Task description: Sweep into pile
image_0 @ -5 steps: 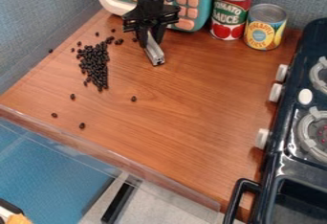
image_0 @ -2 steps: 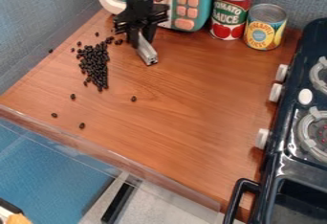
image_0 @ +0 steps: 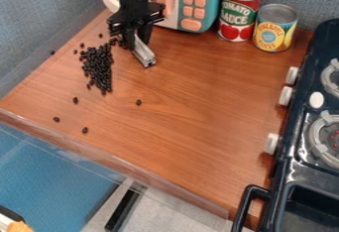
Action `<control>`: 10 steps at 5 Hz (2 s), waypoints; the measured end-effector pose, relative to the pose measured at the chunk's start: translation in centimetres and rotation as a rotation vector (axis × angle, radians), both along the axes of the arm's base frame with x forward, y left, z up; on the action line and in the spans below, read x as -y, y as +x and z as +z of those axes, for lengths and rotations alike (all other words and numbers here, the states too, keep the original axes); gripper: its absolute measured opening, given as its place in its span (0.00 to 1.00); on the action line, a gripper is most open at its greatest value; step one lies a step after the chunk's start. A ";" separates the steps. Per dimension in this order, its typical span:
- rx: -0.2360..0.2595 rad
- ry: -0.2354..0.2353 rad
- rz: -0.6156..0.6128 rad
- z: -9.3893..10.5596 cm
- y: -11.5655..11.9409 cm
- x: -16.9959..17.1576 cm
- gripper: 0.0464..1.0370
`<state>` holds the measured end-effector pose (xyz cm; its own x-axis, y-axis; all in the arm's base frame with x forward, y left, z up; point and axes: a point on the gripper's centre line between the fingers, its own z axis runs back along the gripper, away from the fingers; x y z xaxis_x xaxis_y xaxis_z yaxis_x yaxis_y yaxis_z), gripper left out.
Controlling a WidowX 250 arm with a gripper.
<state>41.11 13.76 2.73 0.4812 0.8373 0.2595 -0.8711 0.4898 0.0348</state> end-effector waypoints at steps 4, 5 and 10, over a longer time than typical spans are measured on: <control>-0.027 -0.042 0.147 -0.1 -3.7 -0.6 0.29; -0.035 -0.046 0.171 -0.1 -4.6 -0.3 0.29; 0.074 -0.019 -0.043 1.8 -2.9 1.4 0.29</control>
